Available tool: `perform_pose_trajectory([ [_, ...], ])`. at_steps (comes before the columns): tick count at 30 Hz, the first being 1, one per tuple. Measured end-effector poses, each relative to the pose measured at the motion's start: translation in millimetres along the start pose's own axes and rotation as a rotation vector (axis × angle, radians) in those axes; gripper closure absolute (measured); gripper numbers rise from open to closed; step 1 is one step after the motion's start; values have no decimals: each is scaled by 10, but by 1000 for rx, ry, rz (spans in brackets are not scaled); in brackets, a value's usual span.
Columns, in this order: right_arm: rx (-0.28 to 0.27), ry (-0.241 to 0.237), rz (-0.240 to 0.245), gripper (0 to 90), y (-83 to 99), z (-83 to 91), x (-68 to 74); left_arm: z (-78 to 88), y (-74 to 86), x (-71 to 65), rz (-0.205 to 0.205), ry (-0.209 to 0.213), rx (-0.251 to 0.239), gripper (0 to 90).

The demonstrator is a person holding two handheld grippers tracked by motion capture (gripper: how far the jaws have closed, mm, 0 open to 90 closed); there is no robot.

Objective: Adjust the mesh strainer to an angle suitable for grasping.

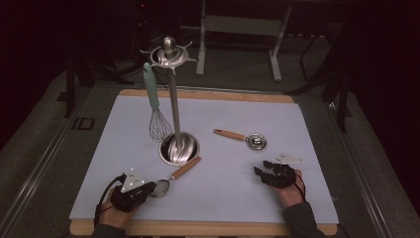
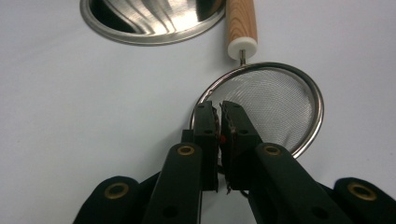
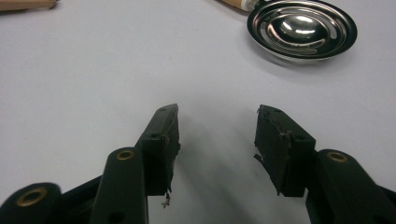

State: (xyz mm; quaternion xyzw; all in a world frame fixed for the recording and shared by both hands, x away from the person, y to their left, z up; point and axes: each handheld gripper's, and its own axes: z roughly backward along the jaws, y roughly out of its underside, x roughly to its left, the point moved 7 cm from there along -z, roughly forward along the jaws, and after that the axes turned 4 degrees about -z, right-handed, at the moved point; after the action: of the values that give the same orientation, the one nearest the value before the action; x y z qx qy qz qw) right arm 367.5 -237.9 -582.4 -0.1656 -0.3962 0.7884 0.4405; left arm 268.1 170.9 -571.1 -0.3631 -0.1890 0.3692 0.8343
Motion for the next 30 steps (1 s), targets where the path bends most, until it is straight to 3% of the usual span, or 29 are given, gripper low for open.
perform_pose_trajectory([
  [5, 1, -1, 0, 493, 0, 0, 0, 64, 12, 79, 25, -25, -16, 861],
  [14, 2, 1, 3, 493, 1, -1, 2, 21, 108, 90, 25, -46, 44, 883],
  [30, 3, 1, 3, 493, 1, -3, 2, -60, -14, -120, -49, -14, 54, 876],
])
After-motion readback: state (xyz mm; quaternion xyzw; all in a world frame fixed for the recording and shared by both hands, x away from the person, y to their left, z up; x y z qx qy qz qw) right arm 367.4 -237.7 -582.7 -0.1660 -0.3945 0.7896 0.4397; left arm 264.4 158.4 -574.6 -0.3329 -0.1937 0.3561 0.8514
